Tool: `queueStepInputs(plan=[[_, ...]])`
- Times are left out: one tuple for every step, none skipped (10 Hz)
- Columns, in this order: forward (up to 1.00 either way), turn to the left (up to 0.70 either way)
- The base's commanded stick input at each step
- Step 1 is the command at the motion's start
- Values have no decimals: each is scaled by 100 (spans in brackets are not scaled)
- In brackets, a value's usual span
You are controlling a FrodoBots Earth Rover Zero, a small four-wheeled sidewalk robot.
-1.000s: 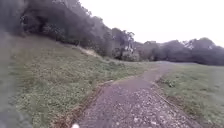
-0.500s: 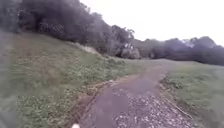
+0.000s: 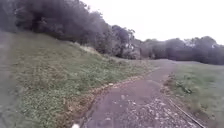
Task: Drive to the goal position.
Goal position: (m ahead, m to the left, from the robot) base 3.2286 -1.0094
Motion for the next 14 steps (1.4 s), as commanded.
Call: queueStepInputs(plan=[[70, -23], [70, -30], [70, -35], [70, -35], [70, -35], [70, -35], [70, -35], [70, -35], [70, -35], [70, -35], [70, -35], [70, -35], [70, -35], [70, -35]])
